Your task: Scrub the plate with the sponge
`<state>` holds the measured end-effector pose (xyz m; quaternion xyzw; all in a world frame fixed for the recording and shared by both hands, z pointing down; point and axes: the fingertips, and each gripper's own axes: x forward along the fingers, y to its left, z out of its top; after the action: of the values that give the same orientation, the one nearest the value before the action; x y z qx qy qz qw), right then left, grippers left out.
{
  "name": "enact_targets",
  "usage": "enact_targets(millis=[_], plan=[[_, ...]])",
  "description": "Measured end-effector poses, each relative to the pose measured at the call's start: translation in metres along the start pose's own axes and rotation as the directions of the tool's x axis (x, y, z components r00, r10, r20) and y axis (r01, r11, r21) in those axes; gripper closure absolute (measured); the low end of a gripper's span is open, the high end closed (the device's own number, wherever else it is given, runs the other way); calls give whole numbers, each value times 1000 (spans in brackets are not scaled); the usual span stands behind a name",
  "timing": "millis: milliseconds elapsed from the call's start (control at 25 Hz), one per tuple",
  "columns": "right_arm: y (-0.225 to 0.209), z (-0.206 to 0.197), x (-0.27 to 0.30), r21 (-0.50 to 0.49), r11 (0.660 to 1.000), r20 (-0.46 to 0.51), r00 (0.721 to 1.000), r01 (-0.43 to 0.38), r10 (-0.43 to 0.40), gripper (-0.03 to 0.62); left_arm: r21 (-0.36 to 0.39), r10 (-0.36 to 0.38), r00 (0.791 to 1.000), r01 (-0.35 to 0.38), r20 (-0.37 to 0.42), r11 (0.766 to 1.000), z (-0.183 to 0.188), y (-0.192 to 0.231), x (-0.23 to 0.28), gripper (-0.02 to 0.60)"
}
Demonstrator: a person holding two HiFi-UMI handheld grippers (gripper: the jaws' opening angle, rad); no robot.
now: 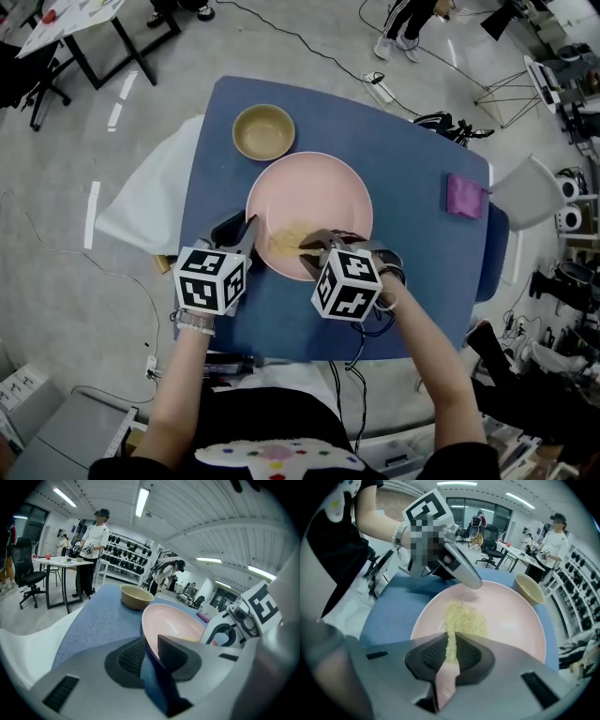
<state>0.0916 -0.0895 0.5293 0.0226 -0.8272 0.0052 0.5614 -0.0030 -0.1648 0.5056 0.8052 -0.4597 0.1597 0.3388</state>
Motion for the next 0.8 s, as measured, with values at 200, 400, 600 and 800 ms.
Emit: enact_targets(millis=[200, 400, 600, 800], plan=[[-8, 0, -2, 43, 998, 6, 999, 38, -38, 556, 0, 0, 1000, 0, 2, 1000, 2, 0, -1, 489], [-30, -5, -3, 62, 993, -1, 995, 104, -105, 557, 2, 2, 1000, -2, 0, 1000, 1, -1, -2, 489], [-65, -11, -4, 98, 977, -2, 982, 189, -190, 557, 4, 5, 1000, -5, 1, 1000, 1, 0, -2, 489], [-96, -18, -7, 134, 954, -23, 963, 269, -268, 557, 2, 3, 1000, -3, 0, 1000, 1, 0, -3, 489]])
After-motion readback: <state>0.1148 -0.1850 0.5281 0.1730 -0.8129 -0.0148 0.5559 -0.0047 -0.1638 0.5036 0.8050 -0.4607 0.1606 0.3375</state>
